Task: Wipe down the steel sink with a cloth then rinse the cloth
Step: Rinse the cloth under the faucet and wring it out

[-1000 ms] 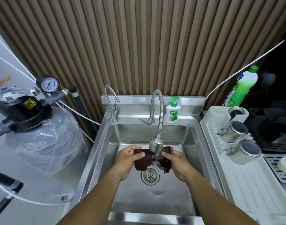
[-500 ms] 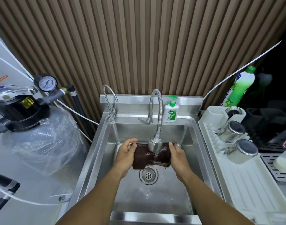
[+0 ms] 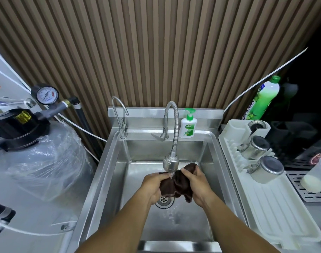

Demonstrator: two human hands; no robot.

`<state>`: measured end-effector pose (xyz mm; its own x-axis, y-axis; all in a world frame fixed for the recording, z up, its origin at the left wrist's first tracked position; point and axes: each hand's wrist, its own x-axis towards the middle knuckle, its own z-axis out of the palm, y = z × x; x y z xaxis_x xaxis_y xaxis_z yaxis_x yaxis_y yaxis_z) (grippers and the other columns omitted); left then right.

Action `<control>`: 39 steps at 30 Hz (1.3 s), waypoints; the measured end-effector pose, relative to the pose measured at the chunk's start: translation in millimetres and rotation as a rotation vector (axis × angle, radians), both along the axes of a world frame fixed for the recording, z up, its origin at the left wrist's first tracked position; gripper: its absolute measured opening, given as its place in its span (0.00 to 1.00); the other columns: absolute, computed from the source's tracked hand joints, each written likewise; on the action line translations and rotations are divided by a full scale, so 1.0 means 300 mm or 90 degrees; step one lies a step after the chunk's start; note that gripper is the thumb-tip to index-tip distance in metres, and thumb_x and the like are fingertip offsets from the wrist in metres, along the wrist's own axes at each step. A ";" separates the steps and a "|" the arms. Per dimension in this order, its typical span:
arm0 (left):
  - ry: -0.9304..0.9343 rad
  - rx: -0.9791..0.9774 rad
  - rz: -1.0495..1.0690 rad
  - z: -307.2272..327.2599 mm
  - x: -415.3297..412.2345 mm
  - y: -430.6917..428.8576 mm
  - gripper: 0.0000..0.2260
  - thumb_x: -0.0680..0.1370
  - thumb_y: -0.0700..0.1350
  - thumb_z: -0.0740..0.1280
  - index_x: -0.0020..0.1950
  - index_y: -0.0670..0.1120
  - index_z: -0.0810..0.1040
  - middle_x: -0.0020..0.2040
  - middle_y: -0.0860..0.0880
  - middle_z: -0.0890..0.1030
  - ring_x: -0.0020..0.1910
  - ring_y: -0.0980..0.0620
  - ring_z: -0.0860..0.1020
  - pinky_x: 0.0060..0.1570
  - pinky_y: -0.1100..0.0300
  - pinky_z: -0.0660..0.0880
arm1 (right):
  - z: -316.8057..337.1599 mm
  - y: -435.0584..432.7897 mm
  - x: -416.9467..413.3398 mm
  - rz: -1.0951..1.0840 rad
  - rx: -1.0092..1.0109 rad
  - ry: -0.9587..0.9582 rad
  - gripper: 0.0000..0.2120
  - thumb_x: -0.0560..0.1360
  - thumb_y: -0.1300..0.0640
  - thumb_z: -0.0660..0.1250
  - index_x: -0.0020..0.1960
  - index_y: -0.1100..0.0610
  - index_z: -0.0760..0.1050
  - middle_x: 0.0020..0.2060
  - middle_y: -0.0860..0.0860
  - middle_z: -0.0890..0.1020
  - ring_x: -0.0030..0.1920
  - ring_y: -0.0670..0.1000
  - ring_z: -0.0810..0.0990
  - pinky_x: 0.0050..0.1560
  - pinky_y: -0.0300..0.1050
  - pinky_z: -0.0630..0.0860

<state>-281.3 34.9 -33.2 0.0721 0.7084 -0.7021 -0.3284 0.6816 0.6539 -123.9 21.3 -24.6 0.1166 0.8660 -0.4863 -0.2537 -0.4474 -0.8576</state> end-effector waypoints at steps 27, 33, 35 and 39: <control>0.169 0.063 0.107 0.013 0.104 0.005 0.08 0.78 0.40 0.68 0.40 0.40 0.81 0.34 0.42 0.84 0.34 0.45 0.81 0.36 0.54 0.79 | -0.046 0.054 -0.226 -0.068 -0.087 -0.094 0.11 0.73 0.55 0.69 0.32 0.56 0.77 0.30 0.57 0.82 0.31 0.55 0.79 0.36 0.48 0.76; 0.189 0.074 0.075 0.029 0.113 0.012 0.04 0.75 0.35 0.67 0.40 0.37 0.80 0.33 0.42 0.81 0.32 0.46 0.77 0.33 0.57 0.75 | -0.040 0.059 -0.215 -0.085 -0.085 -0.079 0.06 0.73 0.63 0.67 0.38 0.62 0.77 0.30 0.57 0.80 0.32 0.55 0.77 0.35 0.48 0.73; 0.196 0.074 0.067 0.029 0.116 0.019 0.03 0.73 0.34 0.67 0.42 0.34 0.79 0.33 0.42 0.80 0.32 0.46 0.76 0.33 0.56 0.73 | -0.035 0.064 -0.210 -0.079 -0.084 -0.074 0.06 0.72 0.66 0.66 0.37 0.61 0.77 0.30 0.56 0.79 0.32 0.54 0.76 0.34 0.48 0.72; 0.167 0.050 0.073 0.006 0.105 0.022 0.04 0.74 0.37 0.67 0.42 0.37 0.79 0.36 0.40 0.82 0.34 0.44 0.79 0.37 0.52 0.77 | -0.030 0.064 -0.200 -0.042 -0.081 -0.088 0.05 0.70 0.59 0.67 0.38 0.60 0.77 0.32 0.58 0.82 0.34 0.56 0.80 0.36 0.50 0.76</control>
<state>-250.0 41.5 -31.3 -0.1885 0.7540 -0.6293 -0.2129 0.5941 0.7757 -184.0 40.6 -33.7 0.2447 0.7867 -0.5667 -0.1696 -0.5408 -0.8239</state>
